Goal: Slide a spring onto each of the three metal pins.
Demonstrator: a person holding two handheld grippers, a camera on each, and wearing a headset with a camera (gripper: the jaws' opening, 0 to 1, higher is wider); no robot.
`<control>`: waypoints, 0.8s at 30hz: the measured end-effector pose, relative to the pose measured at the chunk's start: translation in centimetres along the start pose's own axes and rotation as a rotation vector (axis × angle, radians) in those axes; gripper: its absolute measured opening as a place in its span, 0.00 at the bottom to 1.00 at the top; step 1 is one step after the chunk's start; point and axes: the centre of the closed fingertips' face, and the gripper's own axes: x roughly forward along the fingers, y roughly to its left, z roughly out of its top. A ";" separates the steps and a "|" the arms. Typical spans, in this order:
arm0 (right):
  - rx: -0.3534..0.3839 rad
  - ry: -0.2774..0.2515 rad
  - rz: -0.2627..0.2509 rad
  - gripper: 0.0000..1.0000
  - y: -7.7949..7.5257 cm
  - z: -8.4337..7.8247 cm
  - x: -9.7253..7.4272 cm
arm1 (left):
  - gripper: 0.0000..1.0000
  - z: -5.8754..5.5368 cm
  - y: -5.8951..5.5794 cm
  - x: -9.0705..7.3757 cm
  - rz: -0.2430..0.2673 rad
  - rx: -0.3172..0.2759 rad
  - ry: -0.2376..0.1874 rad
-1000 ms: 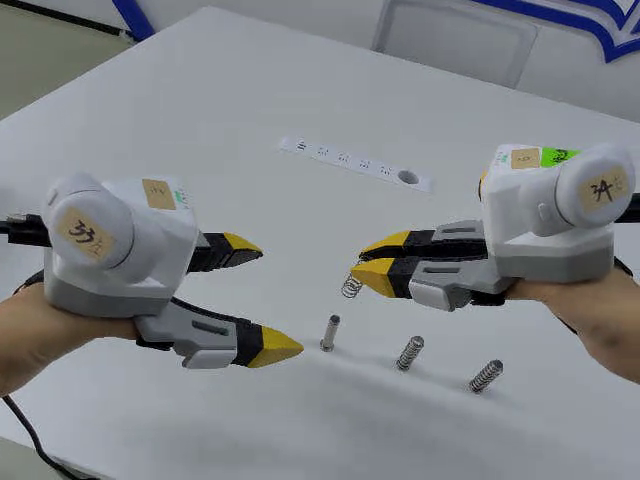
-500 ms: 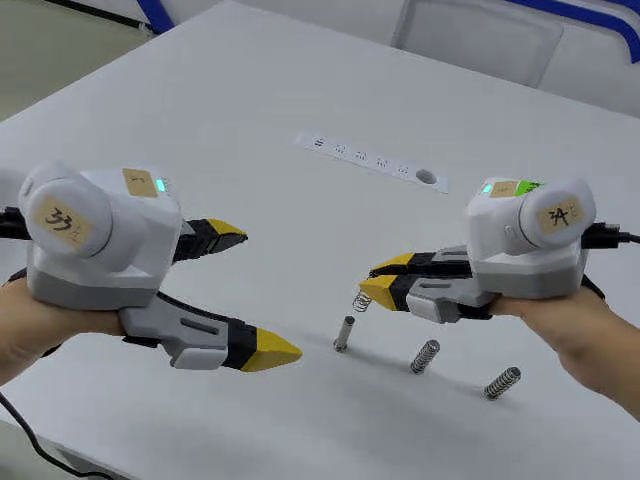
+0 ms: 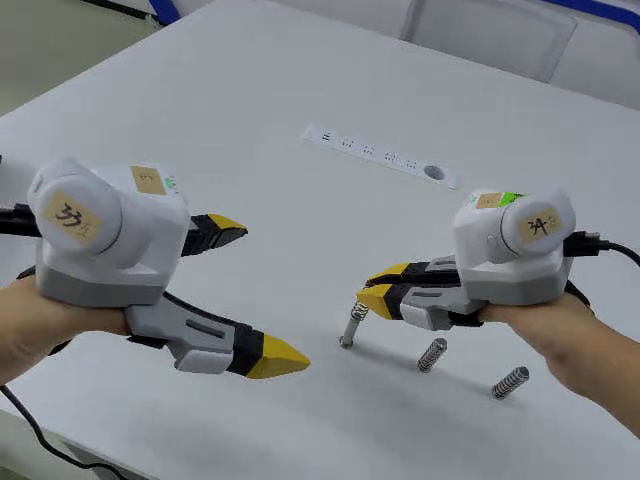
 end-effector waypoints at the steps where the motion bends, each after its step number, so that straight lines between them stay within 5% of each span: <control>1: 0.001 0.002 0.000 0.11 0.0 -0.1 0.0 | 0.95 -0.2 0.0 0.0 0.004 0.000 0.007; 9: -0.015 0.029 -0.003 0.11 0.1 -1.0 0.8 | 0.93 -1.2 -0.5 0.1 -0.006 -0.015 0.031; 24: -0.111 0.114 -0.039 0.11 0.3 -3.8 3.1 | 0.92 -1.2 -0.3 0.1 -0.004 -0.024 0.030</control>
